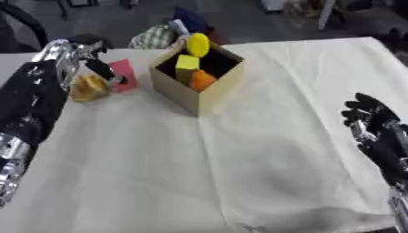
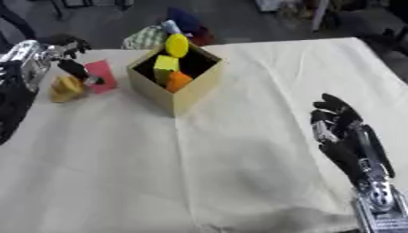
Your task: Pick up objects on the table and place them in the box.
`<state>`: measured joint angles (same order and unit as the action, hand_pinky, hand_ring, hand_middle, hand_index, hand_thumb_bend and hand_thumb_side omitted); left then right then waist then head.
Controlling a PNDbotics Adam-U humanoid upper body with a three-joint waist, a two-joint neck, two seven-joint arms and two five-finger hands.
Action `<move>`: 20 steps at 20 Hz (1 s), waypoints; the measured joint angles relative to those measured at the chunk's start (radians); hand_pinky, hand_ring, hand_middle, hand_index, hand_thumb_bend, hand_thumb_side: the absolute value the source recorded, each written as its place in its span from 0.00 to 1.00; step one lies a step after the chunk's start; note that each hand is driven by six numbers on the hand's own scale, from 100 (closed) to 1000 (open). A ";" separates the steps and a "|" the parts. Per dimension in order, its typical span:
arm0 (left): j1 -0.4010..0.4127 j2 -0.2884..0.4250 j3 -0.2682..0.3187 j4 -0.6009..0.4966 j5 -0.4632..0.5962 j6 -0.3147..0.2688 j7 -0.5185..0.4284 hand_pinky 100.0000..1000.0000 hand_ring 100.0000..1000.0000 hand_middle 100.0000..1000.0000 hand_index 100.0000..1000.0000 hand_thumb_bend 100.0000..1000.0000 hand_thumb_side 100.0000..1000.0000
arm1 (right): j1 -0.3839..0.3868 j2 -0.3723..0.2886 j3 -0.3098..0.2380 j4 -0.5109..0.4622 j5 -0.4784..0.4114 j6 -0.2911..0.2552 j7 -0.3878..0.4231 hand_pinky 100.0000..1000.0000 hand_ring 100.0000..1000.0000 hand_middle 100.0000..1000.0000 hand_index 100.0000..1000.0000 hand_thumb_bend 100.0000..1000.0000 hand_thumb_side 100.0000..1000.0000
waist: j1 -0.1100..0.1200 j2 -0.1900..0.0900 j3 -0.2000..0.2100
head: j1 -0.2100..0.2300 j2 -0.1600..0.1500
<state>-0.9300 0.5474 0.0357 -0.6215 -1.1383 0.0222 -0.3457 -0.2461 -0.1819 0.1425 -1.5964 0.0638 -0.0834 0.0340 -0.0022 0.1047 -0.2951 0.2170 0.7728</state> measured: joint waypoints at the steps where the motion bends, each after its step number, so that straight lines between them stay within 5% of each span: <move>1: 0.003 -0.004 0.002 0.007 0.001 0.007 0.014 0.73 0.70 0.75 0.89 0.56 0.31 | 0.000 0.000 0.000 0.000 -0.001 0.000 0.000 0.76 0.77 0.76 0.89 0.00 0.43 | 0.000 0.001 -0.002 | 0.002 0.000; 5: 0.015 -0.019 0.006 0.030 0.019 0.023 0.056 0.69 0.64 0.68 0.82 0.49 0.22 | -0.001 0.000 0.000 0.000 -0.003 0.000 0.001 0.76 0.77 0.76 0.89 0.00 0.43 | 0.000 0.010 -0.013 | 0.008 0.000; 8: 0.019 -0.023 0.006 0.035 0.034 0.028 0.086 0.59 0.51 0.52 0.70 0.37 0.01 | -0.002 0.000 0.000 0.000 -0.004 0.000 0.001 0.76 0.77 0.76 0.89 0.00 0.43 | 0.000 0.013 -0.016 | 0.010 0.000; 12: 0.022 -0.025 0.006 0.028 0.042 0.035 0.145 0.47 0.37 0.35 0.55 0.24 0.00 | -0.004 0.000 0.000 0.000 -0.004 0.000 0.001 0.76 0.77 0.76 0.89 0.00 0.43 | 0.000 0.013 -0.016 | 0.010 0.000; 20: -0.007 0.027 0.003 -0.194 0.141 -0.003 0.225 0.45 0.35 0.32 0.53 0.18 0.00 | 0.000 -0.001 -0.006 0.000 -0.004 -0.001 -0.002 0.76 0.77 0.76 0.89 0.00 0.43 | 0.000 0.012 -0.007 | 0.006 0.000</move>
<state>-0.9365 0.5741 0.0390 -0.8158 -0.9969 0.0188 -0.1210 -0.2457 -0.1830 0.1365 -1.5962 0.0597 -0.0846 0.0324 -0.0022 0.1169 -0.3018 0.2228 0.7727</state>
